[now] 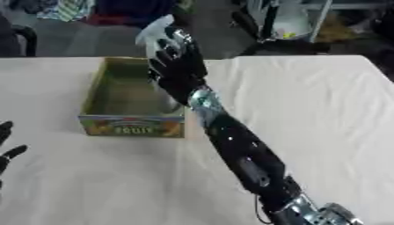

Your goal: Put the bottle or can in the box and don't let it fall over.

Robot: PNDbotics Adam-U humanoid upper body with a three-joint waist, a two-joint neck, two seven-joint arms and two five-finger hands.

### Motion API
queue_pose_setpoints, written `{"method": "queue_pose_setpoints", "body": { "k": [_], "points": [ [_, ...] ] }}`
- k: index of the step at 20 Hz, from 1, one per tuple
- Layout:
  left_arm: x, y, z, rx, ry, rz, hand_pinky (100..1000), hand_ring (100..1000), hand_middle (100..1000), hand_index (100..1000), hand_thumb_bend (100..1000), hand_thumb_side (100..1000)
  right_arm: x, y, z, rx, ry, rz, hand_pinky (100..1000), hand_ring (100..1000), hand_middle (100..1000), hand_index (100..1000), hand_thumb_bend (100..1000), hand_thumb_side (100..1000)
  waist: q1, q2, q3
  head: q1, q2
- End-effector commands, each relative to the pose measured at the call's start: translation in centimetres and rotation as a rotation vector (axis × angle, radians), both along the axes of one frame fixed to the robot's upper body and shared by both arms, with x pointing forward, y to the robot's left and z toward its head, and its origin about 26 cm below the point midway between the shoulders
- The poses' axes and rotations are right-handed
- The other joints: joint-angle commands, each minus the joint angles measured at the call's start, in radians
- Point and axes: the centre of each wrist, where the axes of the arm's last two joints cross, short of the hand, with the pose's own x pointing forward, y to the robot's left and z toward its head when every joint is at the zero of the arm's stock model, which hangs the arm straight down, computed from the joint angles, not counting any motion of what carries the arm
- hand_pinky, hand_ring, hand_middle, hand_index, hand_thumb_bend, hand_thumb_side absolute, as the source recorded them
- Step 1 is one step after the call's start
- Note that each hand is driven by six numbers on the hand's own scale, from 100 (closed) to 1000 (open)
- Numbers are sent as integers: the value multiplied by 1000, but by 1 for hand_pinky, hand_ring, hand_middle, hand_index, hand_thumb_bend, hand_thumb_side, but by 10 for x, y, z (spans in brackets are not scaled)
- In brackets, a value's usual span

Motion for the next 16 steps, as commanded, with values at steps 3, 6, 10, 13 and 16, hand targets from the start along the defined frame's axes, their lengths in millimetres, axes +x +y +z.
{"method": "queue_pose_setpoints", "body": {
  "k": [3,6,10,13,16],
  "points": [
    [-1,5,5,17,-18,12,815,1000,864,964,100,990,-4,3,-12,-28,12,7,396,156,100,1000,100,484,2,-12,-15,13,-10],
    [-3,9,3,21,-13,29,815,1000,864,964,100,990,-5,-5,-17,-26,14,-15,397,156,100,1000,100,481,-1,-16,-31,26,-8],
    [-6,15,0,29,0,53,816,1000,864,964,100,992,-3,-30,-9,11,-19,-83,401,158,100,1000,100,467,-7,-25,-60,48,-1],
    [-7,18,-2,34,7,65,816,1000,864,964,100,993,0,-56,1,47,-44,-155,398,159,100,1000,100,451,-10,-31,-78,63,3],
    [-10,22,-5,40,16,79,816,1000,864,964,100,994,0,-91,15,102,-78,-254,399,162,100,1000,100,434,-14,-37,-97,79,8]
  ]
}}
